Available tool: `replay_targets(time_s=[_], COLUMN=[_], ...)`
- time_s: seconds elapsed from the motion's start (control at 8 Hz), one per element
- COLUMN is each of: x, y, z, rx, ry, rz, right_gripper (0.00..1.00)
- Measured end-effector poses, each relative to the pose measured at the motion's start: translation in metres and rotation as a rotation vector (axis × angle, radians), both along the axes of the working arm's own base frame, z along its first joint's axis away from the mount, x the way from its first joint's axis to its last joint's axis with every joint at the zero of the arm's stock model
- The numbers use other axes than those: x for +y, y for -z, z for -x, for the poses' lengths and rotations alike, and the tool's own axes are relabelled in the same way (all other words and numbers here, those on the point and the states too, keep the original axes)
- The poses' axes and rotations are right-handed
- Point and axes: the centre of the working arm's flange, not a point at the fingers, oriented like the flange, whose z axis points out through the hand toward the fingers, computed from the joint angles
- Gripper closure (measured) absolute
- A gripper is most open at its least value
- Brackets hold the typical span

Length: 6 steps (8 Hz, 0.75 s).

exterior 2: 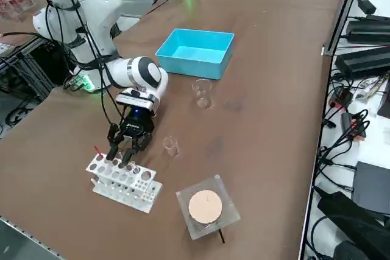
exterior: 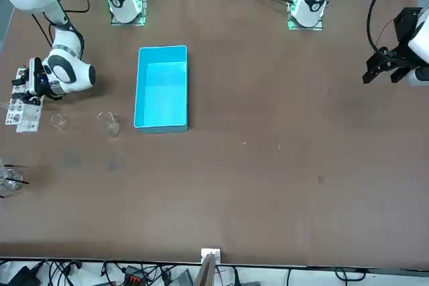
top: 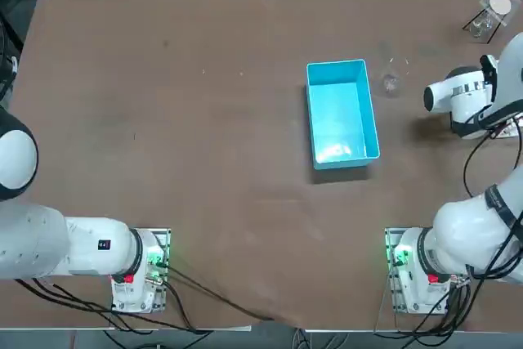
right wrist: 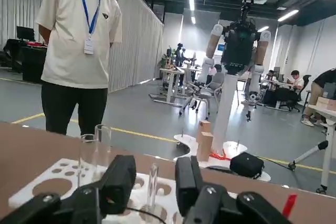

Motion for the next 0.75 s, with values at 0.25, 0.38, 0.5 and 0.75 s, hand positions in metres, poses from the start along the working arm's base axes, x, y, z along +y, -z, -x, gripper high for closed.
replay_targets(time_s=[0.25, 0.38, 0.5, 0.75], x=[0.0020, 0.0030, 0.0035, 0.0058], y=[0.0002, 0.0009, 0.0023, 0.0088], z=[-0.0009, -0.0010, -0.0003, 0.0017], rx=[0.000, 0.001, 0.001, 0.008], ry=[-0.004, -0.006, -0.006, -0.009], rz=[-0.002, -0.002, -0.004, -0.010], right_gripper=[0.56, 0.59, 0.63, 0.63])
